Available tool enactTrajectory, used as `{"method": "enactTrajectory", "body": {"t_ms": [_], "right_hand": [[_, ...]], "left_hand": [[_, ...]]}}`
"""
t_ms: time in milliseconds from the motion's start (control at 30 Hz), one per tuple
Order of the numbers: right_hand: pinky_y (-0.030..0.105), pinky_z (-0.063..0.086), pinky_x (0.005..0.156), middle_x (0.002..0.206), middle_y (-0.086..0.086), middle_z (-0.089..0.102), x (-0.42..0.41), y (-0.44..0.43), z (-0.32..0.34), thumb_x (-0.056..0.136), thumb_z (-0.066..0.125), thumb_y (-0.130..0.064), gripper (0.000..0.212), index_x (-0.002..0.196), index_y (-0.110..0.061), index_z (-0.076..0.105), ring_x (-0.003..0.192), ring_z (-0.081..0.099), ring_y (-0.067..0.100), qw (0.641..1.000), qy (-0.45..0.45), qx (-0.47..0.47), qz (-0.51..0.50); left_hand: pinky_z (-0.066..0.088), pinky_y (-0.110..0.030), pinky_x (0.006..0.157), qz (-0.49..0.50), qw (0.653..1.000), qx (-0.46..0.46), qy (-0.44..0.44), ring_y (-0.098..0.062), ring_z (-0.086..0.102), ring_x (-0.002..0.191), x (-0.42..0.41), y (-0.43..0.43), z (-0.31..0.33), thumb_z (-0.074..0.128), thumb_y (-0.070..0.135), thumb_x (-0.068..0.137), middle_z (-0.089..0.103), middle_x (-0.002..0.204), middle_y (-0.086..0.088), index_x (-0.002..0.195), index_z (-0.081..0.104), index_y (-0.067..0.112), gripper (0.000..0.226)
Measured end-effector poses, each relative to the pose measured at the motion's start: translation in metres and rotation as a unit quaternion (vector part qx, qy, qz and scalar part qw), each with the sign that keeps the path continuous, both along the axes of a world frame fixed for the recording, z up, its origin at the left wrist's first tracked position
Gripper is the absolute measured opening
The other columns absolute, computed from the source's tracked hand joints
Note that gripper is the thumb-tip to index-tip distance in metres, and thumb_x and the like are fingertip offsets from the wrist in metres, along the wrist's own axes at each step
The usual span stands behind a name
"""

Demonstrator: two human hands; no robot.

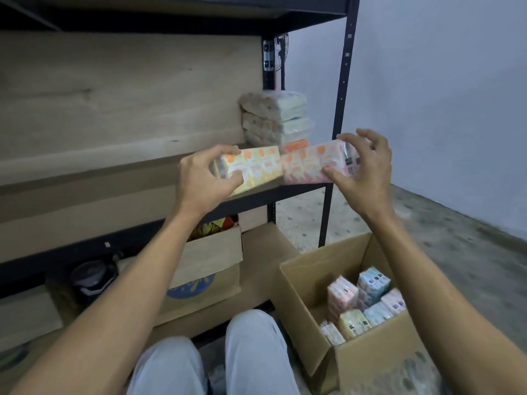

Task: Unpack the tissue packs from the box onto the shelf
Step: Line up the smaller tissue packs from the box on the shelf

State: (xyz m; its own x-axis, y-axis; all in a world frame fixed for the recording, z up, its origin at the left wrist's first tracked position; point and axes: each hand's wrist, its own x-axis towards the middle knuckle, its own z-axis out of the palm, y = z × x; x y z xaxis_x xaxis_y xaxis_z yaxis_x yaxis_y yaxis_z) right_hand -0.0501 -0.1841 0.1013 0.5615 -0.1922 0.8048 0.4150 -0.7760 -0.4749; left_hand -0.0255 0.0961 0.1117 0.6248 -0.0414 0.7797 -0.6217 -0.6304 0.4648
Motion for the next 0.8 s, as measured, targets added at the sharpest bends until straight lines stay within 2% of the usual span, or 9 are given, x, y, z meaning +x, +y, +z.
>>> {"method": "enactTrajectory", "body": {"t_ms": [167,267,333,467,533,600,633,733,800], "right_hand": [[0.039,0.04,0.103,0.136,0.003,0.04,0.031,0.029,-0.01,0.072,0.078,-0.03,0.052,0.12,-0.029,0.056,0.126,0.038,0.018,0.999,0.0,0.016,0.052],[0.04,0.04,0.105,0.135,0.003,0.041,0.049,0.044,-0.018,0.072,0.078,-0.032,0.053,0.12,-0.028,0.056,0.127,0.038,0.016,0.997,0.001,0.017,0.081],[0.036,0.038,0.106,0.135,0.003,0.041,0.062,0.051,-0.021,0.071,0.079,-0.033,0.054,0.12,-0.026,0.057,0.128,0.038,0.014,0.995,0.009,0.013,0.097],[0.016,0.029,0.104,0.135,0.005,0.042,0.083,0.063,-0.024,0.07,0.082,-0.032,0.058,0.12,-0.021,0.055,0.128,0.038,0.013,0.992,0.039,-0.001,0.123],[0.023,0.033,0.107,0.133,0.006,0.044,0.093,0.066,-0.025,0.069,0.082,-0.032,0.057,0.117,-0.021,0.054,0.128,0.038,0.015,0.99,0.045,-0.006,0.135],[0.037,0.036,0.108,0.132,0.006,0.045,0.103,0.068,-0.026,0.068,0.083,-0.031,0.058,0.116,-0.022,0.052,0.128,0.039,0.018,0.988,0.057,-0.012,0.142],[0.038,0.037,0.106,0.132,0.006,0.046,0.108,0.069,-0.026,0.068,0.083,-0.031,0.059,0.116,-0.022,0.052,0.127,0.039,0.018,0.988,0.064,-0.019,0.142],[0.034,0.041,0.1,0.13,0.004,0.046,0.121,0.073,-0.028,0.067,0.084,-0.024,0.062,0.117,-0.018,0.049,0.12,0.041,0.014,0.984,0.093,-0.036,0.145],[0.031,0.043,0.096,0.129,0.004,0.047,0.128,0.075,-0.029,0.066,0.085,-0.02,0.063,0.117,-0.017,0.047,0.114,0.039,0.008,0.982,0.114,-0.042,0.143]], "left_hand": [[0.054,-0.021,0.07,0.019,1.0,0.014,0.009,-0.013,0.064,0.099,0.008,0.046,-0.01,0.074,0.022,0.071,0.07,0.112,0.006,0.107,0.07,0.026,0.037],[0.046,-0.01,0.066,0.031,0.999,0.02,0.017,-0.004,0.062,0.09,0.01,0.073,-0.016,0.077,0.016,0.072,0.07,0.113,0.006,0.107,0.07,0.025,0.037],[0.042,-0.008,0.062,0.038,0.999,0.031,0.018,-0.01,0.06,0.078,0.009,0.088,-0.019,0.078,0.014,0.072,0.07,0.113,0.005,0.108,0.071,0.021,0.037],[0.048,-0.009,0.071,0.038,0.997,0.052,0.029,-0.015,0.063,0.086,0.012,0.115,-0.021,0.079,0.006,0.07,0.069,0.115,0.002,0.108,0.071,0.016,0.039],[0.047,-0.005,0.074,0.035,0.996,0.065,0.047,-0.011,0.063,0.086,0.015,0.128,-0.022,0.078,0.006,0.071,0.069,0.115,0.003,0.108,0.07,0.018,0.04],[0.046,-0.009,0.079,0.045,0.994,0.069,0.072,0.002,0.061,0.09,0.018,0.139,-0.023,0.077,0.008,0.071,0.068,0.115,0.008,0.111,0.069,0.024,0.043],[0.043,-0.007,0.08,0.052,0.993,0.069,0.084,0.005,0.059,0.093,0.019,0.144,-0.023,0.077,0.009,0.071,0.067,0.115,0.01,0.112,0.067,0.027,0.046],[0.036,-0.006,0.088,0.066,0.987,0.076,0.127,-0.001,0.053,0.111,0.023,0.155,-0.028,0.077,0.006,0.07,0.061,0.118,0.014,0.116,0.065,0.031,0.054],[0.035,-0.002,0.086,0.074,0.983,0.086,0.146,-0.003,0.05,0.116,0.028,0.162,-0.033,0.075,0.003,0.07,0.061,0.121,0.011,0.118,0.065,0.028,0.055]]}}
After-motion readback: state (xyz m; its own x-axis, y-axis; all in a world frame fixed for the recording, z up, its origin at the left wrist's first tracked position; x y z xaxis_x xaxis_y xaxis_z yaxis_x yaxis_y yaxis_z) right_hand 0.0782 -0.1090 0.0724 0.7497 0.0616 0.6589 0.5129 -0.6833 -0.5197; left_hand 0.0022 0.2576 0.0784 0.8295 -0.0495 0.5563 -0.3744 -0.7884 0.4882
